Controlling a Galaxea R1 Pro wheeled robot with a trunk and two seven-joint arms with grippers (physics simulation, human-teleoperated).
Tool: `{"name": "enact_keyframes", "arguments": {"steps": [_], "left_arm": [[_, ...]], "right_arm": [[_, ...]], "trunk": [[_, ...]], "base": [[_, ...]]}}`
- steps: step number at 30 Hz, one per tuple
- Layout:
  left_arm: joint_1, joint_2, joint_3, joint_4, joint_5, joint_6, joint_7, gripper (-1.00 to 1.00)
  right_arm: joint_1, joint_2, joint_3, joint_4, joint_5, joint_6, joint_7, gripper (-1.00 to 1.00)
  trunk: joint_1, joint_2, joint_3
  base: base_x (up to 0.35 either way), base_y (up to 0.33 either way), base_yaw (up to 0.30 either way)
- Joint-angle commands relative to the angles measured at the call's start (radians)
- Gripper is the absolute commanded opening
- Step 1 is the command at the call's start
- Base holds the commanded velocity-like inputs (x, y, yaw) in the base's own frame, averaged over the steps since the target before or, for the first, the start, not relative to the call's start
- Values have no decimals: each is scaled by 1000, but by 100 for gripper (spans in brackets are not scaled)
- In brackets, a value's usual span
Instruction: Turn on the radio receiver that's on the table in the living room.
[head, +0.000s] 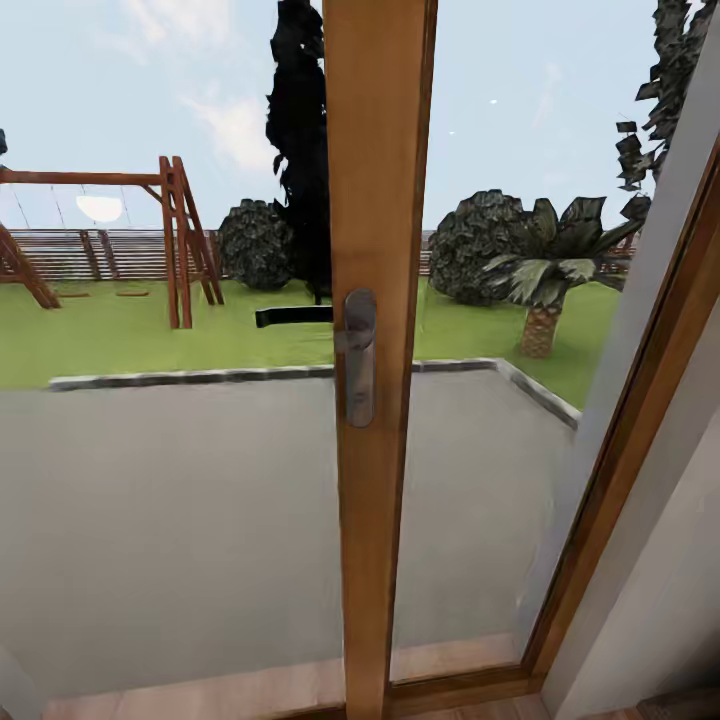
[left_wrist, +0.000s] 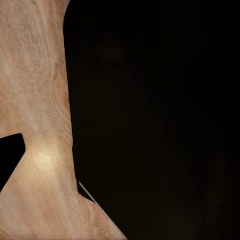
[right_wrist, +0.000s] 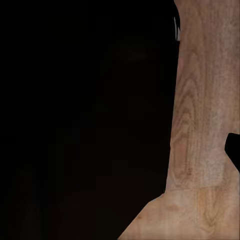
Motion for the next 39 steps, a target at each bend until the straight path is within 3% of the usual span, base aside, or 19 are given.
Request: {"name": "enact_keyframes", "arguments": {"steps": [1, 12, 16, 23, 32, 33, 36, 39], "left_arm": [[0, 0, 0, 0, 0, 0, 0, 100], [21, -62, -2, -2, 1, 0, -2, 100], [21, -82, -2, -2, 2, 0, -2, 100], [21, -83, -5, -2, 1, -1, -2, 100], [21, -74, -9, -3, 1, -50, 5, 100], [21, -72, -9, -3, 1, -101, 6, 100], [21, -69, -8, -4, 2, -105, 7, 100], [21, -68, -6, -14, 2, -106, 7, 100]], "right_arm": [[0, 0, 0, 0, 0, 0, 0, 100], [-63, 62, 4, -8, -1, 9, -2, 100], [-70, 64, 4, -8, -1, 9, -2, 100], [-71, 63, 7, -7, -1, 7, -2, 100], [-71, 56, 9, -48, 10, 9, -2, 100], [-71, 55, 9, -68, 34, 9, -2, 100], [-72, 54, 9, -89, 86, 8, -2, 100], [-72, 37, 8, -119, 106, 7, -2, 100]], "trunk": [[0, 0, 0], [0, 0, 0], [0, 0, 0], [0, 0, 0], [0, 0, 0], [0, 0, 0], [0, 0, 0], [0, 0, 0]], "base": [[0, 0, 0], [0, 0, 0], [0, 0, 0], [0, 0, 0], [0, 0, 0], [0, 0, 0], [-98, 0, 0], [-287, 0, 0]]}}
